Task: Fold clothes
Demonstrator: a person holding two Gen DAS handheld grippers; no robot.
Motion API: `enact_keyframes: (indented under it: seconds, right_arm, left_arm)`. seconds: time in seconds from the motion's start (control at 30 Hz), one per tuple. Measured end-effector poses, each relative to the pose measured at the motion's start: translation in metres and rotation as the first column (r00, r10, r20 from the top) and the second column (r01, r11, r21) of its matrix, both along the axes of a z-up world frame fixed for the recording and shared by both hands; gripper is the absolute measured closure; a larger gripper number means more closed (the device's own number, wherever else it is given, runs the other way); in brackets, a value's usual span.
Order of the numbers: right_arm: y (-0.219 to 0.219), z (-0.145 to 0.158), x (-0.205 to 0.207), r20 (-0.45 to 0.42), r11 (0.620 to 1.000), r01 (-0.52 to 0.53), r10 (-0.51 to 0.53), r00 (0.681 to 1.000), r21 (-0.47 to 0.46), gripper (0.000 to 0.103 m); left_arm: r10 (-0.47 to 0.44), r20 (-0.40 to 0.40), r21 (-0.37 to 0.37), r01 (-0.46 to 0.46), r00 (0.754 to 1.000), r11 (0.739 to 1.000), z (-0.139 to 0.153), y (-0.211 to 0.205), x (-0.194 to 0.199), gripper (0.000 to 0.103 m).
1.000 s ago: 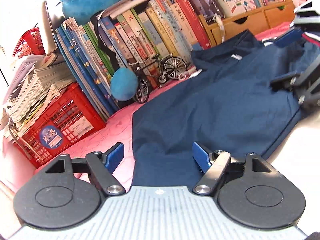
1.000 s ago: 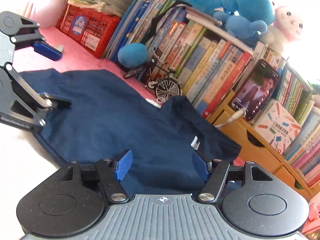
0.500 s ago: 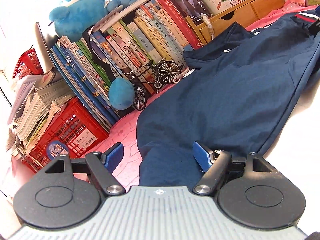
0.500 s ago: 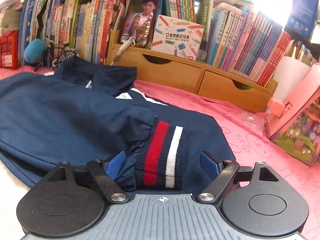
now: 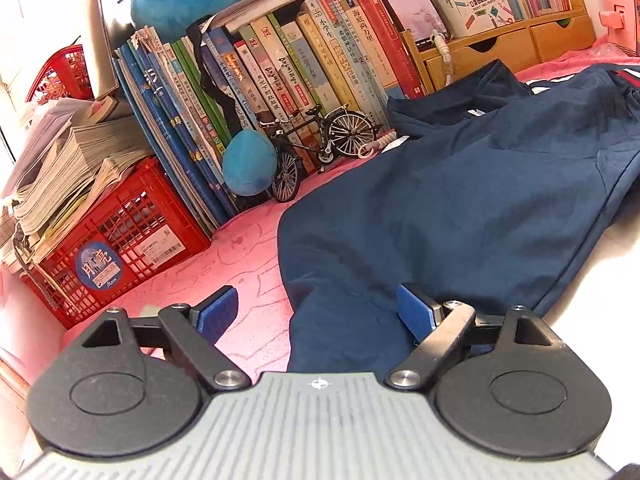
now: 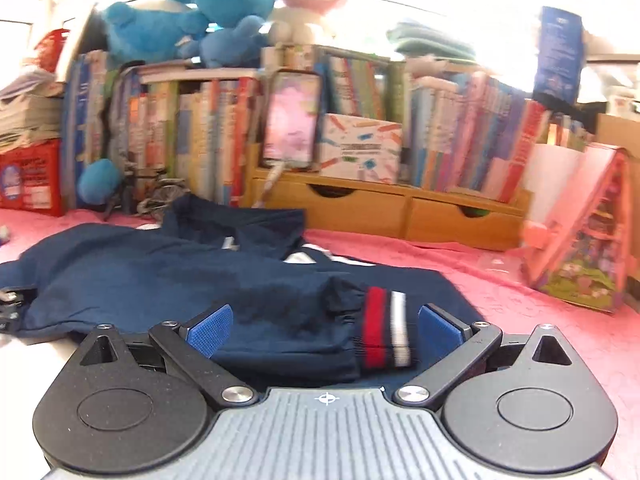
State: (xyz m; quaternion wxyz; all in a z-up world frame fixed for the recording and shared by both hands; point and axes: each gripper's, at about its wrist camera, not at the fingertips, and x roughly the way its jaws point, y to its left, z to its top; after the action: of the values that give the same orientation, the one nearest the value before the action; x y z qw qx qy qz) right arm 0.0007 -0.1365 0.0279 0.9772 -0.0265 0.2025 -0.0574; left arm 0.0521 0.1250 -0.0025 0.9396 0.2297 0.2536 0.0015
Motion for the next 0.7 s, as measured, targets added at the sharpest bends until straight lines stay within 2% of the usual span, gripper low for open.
enact_keyframes:
  seconds: [0.07, 0.13, 0.23, 0.33, 0.4, 0.5, 0.53, 0.7]
  right_arm:
    - [-0.015, -0.006, 0.001, -0.004, 0.995, 0.019, -0.018, 1.0, 0.098, 0.002]
    - [-0.027, -0.013, 0.0, 0.001, 0.971, -0.023, 0.024, 1.0, 0.239, 0.002]
    - [-0.046, -0.022, 0.001, 0.05, 0.877, -0.13, 0.12, 0.992, 0.462, 0.001]
    - [-0.06, -0.029, 0.006, 0.055, 0.804, -0.161, 0.159, 0.986, 0.572, 0.0]
    - [-0.072, -0.036, 0.01, 0.038, 0.754, -0.145, 0.157, 0.987, 0.64, 0.0]
    - [-0.08, -0.041, 0.011, 0.028, 0.719, -0.112, 0.128, 0.991, 0.685, 0.0]
    - [-0.079, -0.041, 0.011, 0.027, 0.724, -0.114, 0.131, 0.991, 0.68, 0.0]
    - [-0.075, -0.041, 0.015, 0.015, 0.737, -0.124, 0.153, 0.988, 0.664, 0.0]
  left_arm:
    - [0.06, 0.02, -0.044, -0.06, 0.998, 0.997, 0.009, 0.009, -0.002, 0.015]
    - [0.076, 0.058, -0.092, -0.071, 0.995, 0.993, 0.022, 0.012, -0.005, 0.015]
    - [0.04, 0.102, -0.128, -0.026, 0.994, 0.991, 0.042, 0.008, -0.003, 0.015]
    - [-0.008, 0.078, -0.179, 0.022, 0.997, 0.984, 0.048, -0.002, 0.014, 0.015]
    - [-0.006, 0.035, -0.186, 0.013, 0.999, 0.982, 0.041, -0.006, 0.031, 0.015]
    - [0.064, -0.051, -0.115, -0.069, 0.997, 0.991, 0.017, -0.005, 0.057, 0.017]
    - [0.095, -0.074, -0.08, -0.101, 0.993, 0.992, 0.007, -0.002, 0.064, 0.017]
    - [0.202, -0.088, -0.101, -0.211, 0.975, 0.972, 0.003, 0.025, 0.069, 0.014]
